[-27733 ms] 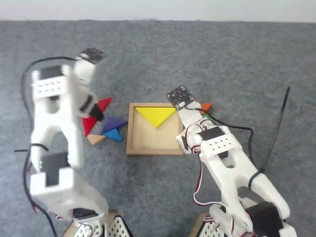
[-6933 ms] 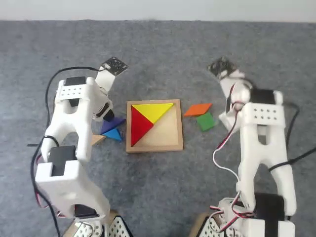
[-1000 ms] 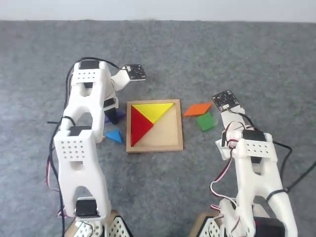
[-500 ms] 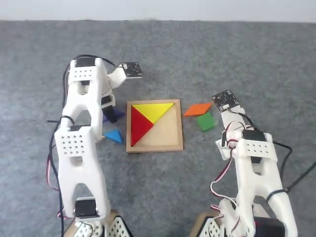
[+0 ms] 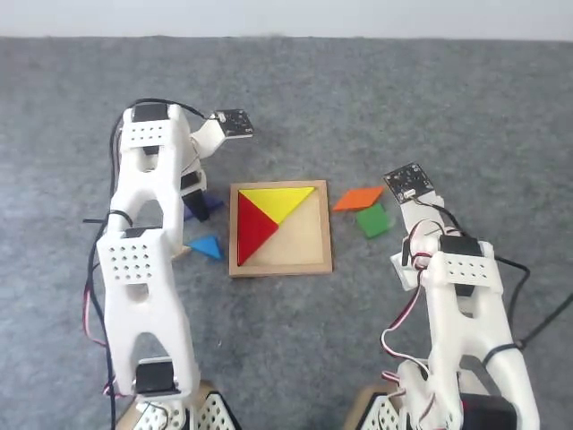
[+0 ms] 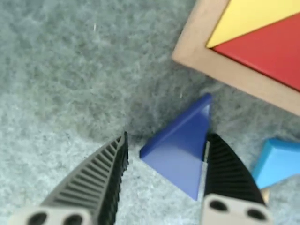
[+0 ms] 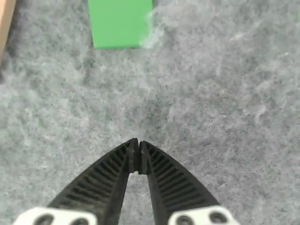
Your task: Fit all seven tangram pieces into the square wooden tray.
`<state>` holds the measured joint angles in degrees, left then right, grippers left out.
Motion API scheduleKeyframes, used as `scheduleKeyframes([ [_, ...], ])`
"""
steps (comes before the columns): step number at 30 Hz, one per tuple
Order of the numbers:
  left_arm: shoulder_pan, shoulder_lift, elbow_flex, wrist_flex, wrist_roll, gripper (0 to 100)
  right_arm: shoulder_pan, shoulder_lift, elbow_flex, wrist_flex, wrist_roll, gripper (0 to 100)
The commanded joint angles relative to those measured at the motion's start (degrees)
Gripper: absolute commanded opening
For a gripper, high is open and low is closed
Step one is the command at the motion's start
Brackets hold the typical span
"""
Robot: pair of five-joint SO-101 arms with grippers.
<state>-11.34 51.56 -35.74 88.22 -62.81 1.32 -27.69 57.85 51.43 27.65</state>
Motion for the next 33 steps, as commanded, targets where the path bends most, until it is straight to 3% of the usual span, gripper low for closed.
scheduleKeyframes([
  [1, -0.97, -0.44, -2.33, 0.00, 0.53, 20, 0.75, 0.22, -0.44, -1.01, -0.09, 0.8],
  [9, -0.70, -0.53, -2.33, 1.76, 0.62, 12, 0.75, 0.22, -0.44, -1.01, -0.09, 0.8],
  [18, -0.53, -1.32, -2.33, 3.60, 0.88, 11, 0.84, 0.22, -0.44, -1.01, -0.09, 0.8],
  [33, 0.53, -15.03, -1.71, 12.13, 1.05, 11, 0.84, 0.04, -0.44, -1.01, -0.09, 0.8],
])
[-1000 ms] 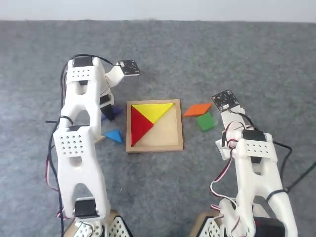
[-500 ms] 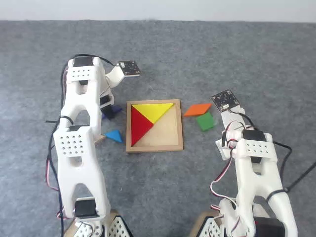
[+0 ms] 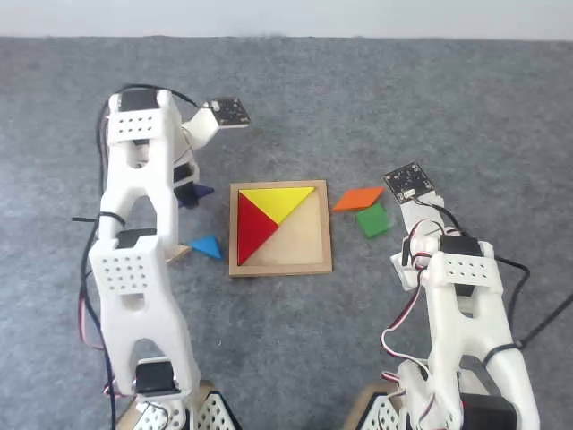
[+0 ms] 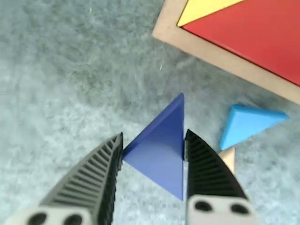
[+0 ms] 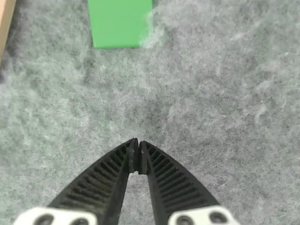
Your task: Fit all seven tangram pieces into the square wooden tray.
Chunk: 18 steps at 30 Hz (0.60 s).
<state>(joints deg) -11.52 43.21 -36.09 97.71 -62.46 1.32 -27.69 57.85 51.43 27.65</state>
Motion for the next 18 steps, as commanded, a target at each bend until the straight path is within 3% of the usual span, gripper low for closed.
scheduleKeyframes([
  [1, 1.41, -7.47, -0.92, 2.73, 1.23, 11, 0.84, 0.04, -0.44, -1.01, -0.09, 0.8],
  [8, 12.75, -14.15, 7.43, 1.58, 1.58, 11, 2.68, -0.22, -0.44, -1.01, -0.53, 0.8],
  [13, 20.66, -14.95, 15.16, -6.24, -5.27, 12, 2.77, 0.04, -0.44, -1.01, -1.58, 0.8],
  [18, 27.08, -14.95, 18.15, -7.47, -11.08, 12, 5.85, -0.31, -0.44, -1.01, -2.55, 0.8],
])
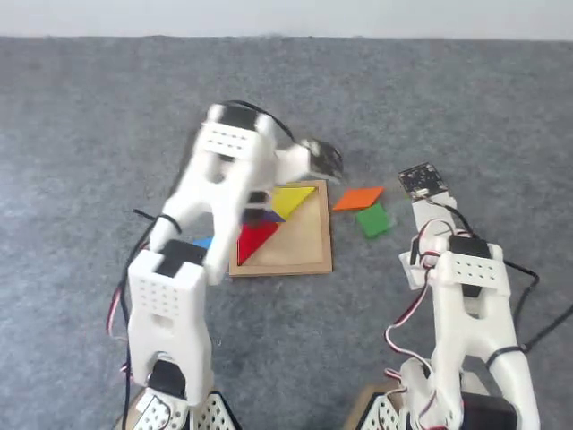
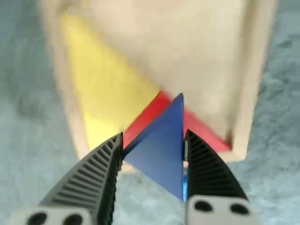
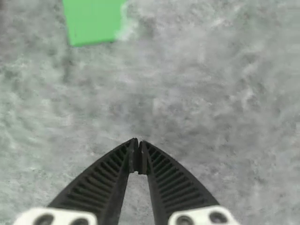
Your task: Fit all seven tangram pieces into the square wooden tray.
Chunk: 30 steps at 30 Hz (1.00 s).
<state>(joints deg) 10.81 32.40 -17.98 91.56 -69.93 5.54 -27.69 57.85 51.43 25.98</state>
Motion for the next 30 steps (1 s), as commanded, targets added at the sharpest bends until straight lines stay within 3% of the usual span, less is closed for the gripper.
scheduleKeyframes([
  [1, 5.63, -4.13, -0.04, -1.41, -4.22, 12, 1.89, -0.31, -0.44, -1.01, -0.88, 0.8],
  [9, 10.29, 0.44, 0.22, -5.98, -4.40, 15, 1.89, -0.31, -0.44, -1.19, -0.88, 0.8],
  [13, 11.52, 2.90, -0.48, -11.96, 2.29, 21, 2.59, -0.31, -0.44, -1.45, -0.88, 0.8],
  [21, 12.48, 3.43, -3.12, -9.41, 2.11, 20, 2.86, -0.40, -0.44, -1.45, -0.97, 0.8],
  [25, 12.40, 3.43, -3.03, -9.41, 2.46, 24, 2.86, -0.40, -0.44, -1.45, -0.97, 0.8],
  [30, 13.54, 3.43, -3.21, -10.37, 6.07, 25, 2.77, -0.40, -0.44, -1.45, -0.97, 0.8],
])
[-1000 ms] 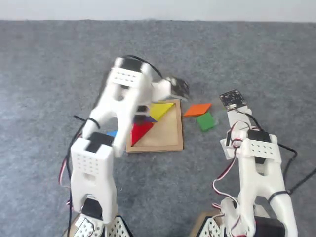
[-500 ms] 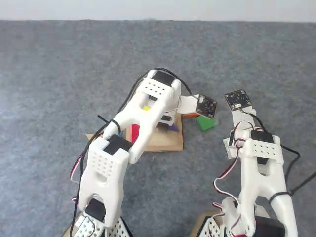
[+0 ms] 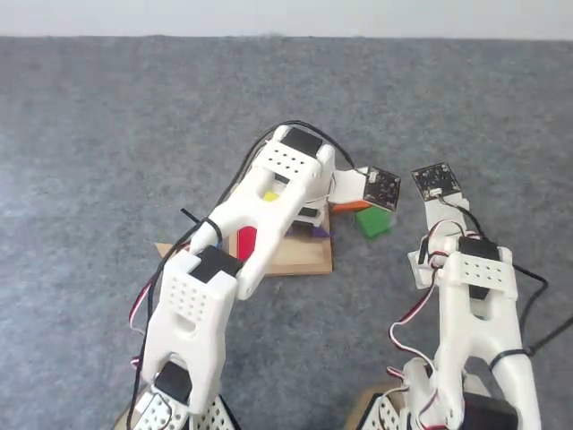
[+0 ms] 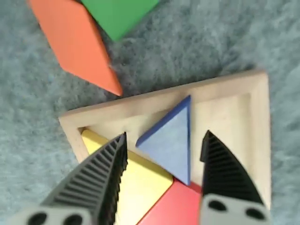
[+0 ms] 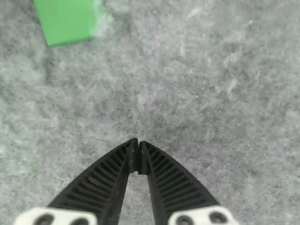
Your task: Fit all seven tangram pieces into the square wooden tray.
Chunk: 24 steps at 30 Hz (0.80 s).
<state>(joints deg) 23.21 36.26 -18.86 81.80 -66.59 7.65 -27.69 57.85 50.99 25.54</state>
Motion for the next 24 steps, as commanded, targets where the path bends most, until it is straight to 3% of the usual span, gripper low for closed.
scheduleKeyframes([
  [1, 1.23, -0.44, -2.33, -1.23, 3.43, 25, 0.66, -0.40, -0.44, -1.01, -0.53, 0.8],
  [7, -1.41, -5.27, -5.14, -0.79, 10.46, 24, 0.84, -0.40, -0.44, -1.71, -0.53, 0.8],
  [12, -5.80, -14.24, -2.59, 0.09, 22.42, 19, 0.66, -0.40, -0.44, -1.80, -2.02, 0.8],
  [18, -11.34, -20.31, 12.97, -0.97, 34.81, 1, -0.75, -0.40, -1.49, -1.80, -2.46, 0.8],
  [24, -20.13, -38.77, 36.70, -16.18, 51.25, 1, -4.62, -0.48, -3.96, -1.27, -4.84, 0.7],
])
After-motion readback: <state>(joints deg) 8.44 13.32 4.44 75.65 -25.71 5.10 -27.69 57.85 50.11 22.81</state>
